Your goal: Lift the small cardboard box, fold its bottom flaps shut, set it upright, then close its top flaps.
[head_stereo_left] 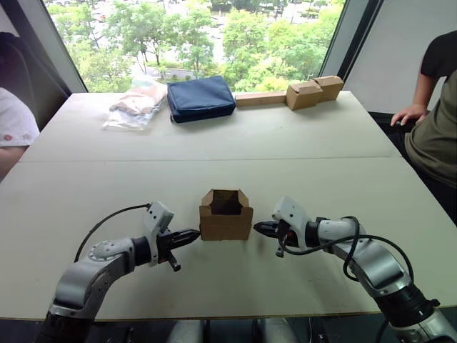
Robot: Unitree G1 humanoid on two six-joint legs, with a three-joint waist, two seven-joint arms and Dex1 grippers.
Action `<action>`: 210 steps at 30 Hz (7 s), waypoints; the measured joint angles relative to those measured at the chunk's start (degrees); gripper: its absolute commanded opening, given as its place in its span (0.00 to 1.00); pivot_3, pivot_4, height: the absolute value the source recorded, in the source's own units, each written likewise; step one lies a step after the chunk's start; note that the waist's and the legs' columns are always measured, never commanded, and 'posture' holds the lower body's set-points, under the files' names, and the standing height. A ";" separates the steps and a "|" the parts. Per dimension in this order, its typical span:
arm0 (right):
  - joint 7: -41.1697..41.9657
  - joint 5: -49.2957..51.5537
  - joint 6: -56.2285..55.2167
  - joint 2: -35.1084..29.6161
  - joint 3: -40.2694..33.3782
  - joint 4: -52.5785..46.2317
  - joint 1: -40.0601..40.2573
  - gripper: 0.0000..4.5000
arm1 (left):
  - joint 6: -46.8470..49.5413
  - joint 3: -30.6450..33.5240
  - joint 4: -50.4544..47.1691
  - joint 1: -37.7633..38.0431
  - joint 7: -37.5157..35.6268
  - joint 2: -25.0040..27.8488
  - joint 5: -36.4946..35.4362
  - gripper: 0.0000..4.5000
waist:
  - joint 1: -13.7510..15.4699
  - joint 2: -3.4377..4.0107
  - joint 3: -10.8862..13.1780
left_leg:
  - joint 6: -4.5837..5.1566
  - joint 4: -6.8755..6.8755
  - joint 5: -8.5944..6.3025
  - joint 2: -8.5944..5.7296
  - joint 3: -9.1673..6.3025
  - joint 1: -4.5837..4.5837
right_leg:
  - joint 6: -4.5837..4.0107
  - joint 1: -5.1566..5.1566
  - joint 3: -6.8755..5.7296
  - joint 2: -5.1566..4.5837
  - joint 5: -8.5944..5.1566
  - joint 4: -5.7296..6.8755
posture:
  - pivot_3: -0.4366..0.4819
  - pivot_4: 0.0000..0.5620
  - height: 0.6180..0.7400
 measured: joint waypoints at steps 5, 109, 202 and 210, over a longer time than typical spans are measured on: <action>0.98 0.00 0.19 -0.30 -0.01 -0.40 -0.12 0.00 | -0.02 0.08 0.07 -0.05 0.16 0.61 0.28 0.01 | 0.02 0.00 0.00 | 0.00 0.00 0.00 0.00 0.00 0.00 | 0.00 0.00 0.00 0.00 0.00 0.00 | 0.48 0.27 1.00; -1.10 4.82 9.01 -0.07 9.14 -17.99 -14.40 0.00 | -13.11 -9.28 60.23 -44.17 -35.50 -4.72 12.04 0.01 | -1.20 -0.09 0.09 | 0.04 0.07 0.01 -0.04 0.03 -0.08 | 0.05 -0.09 -0.18 0.33 0.01 0.14 | 0.48 0.27 1.00; -1.65 -6.38 0.60 8.83 5.91 5.72 -24.51 0.00 | 6.70 -3.25 0.39 -14.01 -11.51 6.72 -7.47 0.01 | -1.29 -0.01 0.08 | -0.06 -0.09 0.05 -0.03 -0.01 -0.04 | 0.00 -0.12 -0.07 0.03 0.00 0.07 | 0.48 0.27 1.00; 2.96 -4.88 1.76 6.36 6.46 -1.87 -17.35 0.00 | 7.79 -1.45 0.26 -13.82 -11.15 8.19 -8.63 0.01 | -1.32 -0.01 0.08 | -0.06 -0.09 0.04 -0.01 -0.03 -0.04 | 0.00 -0.13 -0.07 0.05 0.00 0.07 | 0.48 0.27 1.00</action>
